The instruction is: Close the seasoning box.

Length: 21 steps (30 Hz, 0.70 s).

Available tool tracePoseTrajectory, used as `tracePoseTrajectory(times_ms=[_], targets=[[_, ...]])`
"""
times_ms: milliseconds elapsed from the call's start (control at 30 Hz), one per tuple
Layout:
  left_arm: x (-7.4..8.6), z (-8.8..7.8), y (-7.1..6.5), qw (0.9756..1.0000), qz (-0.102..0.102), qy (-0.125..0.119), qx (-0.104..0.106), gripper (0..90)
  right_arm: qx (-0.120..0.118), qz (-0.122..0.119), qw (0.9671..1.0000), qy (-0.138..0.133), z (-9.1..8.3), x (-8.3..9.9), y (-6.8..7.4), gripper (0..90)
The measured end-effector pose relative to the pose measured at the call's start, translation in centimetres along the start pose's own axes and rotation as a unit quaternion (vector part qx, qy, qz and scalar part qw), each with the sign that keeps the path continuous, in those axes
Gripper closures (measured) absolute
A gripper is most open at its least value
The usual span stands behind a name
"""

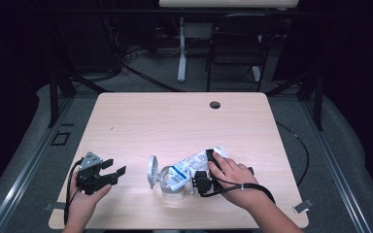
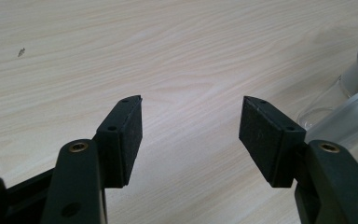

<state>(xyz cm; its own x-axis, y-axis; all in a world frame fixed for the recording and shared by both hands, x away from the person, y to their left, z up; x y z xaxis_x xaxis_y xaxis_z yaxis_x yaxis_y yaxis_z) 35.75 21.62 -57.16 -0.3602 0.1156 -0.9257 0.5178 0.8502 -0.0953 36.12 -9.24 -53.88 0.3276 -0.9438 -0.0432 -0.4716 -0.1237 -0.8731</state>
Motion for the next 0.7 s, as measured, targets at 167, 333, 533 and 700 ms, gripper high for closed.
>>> tracePoseTrajectory(times_ms=[167,333,533,700], targets=[[0.01,0.01,-0.03,1.0000,0.000,0.001,0.001,40.0,0.004,-0.016,0.9999,0.004,-0.09,-0.03,-0.25,49.1],[-0.07,-0.04,0.00,1.0000,0.000,-0.002,-0.001,39.9,0.009,-0.030,0.9995,0.004,-0.16,-0.14,-0.45,49.4],[-0.10,-0.05,-0.05,1.0000,0.001,-0.001,0.000,39.9,0.014,-0.044,0.9989,0.011,-0.38,-0.32,-0.60,49.8],[-0.07,-0.04,-0.07,1.0000,0.001,0.000,0.000,39.9,0.014,-0.046,0.9988,0.006,-0.43,-0.46,-0.46,50.1]])
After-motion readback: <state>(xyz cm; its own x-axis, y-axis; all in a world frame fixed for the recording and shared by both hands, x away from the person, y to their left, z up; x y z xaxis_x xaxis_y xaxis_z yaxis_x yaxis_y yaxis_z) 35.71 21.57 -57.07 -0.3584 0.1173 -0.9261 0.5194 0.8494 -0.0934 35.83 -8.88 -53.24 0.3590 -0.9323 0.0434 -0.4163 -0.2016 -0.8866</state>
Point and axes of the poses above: each handheld gripper's, and its own axes: z roughly forward along the jaws, x roughly out of its underside, y roughly to its left, the point moved 9 cm from there along z, roughly forward along the jaws, and after that the axes turned 15 degrees about -y, right-handed, at the moved point
